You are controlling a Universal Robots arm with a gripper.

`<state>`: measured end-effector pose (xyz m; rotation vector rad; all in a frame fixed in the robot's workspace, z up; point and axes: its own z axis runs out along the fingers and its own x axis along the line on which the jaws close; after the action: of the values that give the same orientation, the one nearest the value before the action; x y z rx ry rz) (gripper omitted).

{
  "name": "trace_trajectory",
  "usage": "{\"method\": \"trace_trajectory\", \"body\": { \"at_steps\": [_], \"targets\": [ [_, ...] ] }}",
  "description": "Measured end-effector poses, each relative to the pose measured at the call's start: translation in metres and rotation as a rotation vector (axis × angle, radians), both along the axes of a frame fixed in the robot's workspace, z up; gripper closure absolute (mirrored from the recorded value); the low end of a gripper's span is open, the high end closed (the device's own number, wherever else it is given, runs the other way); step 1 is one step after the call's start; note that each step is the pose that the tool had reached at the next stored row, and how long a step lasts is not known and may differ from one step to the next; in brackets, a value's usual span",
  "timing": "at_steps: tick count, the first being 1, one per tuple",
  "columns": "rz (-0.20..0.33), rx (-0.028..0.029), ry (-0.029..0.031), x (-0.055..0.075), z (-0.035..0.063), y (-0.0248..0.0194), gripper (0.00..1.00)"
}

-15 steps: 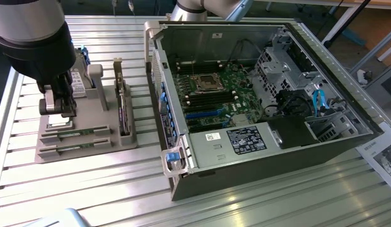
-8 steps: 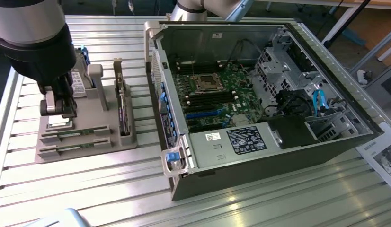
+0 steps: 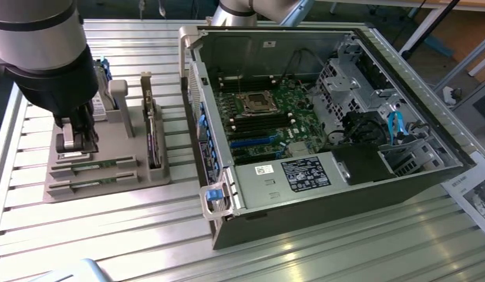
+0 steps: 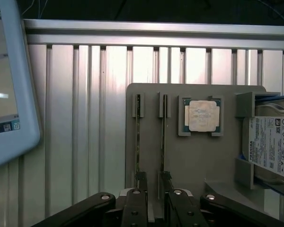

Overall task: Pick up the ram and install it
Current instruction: 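Pick up the ram and move it above insertion slot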

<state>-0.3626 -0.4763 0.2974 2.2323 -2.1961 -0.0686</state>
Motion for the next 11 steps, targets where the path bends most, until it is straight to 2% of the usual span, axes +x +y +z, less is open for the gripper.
{"method": "trace_trajectory", "body": {
  "at_steps": [11],
  "targets": [
    [0.000, 0.0000, 0.0000, 0.000, -0.0207, -0.0023, 0.75]
  ]
}}
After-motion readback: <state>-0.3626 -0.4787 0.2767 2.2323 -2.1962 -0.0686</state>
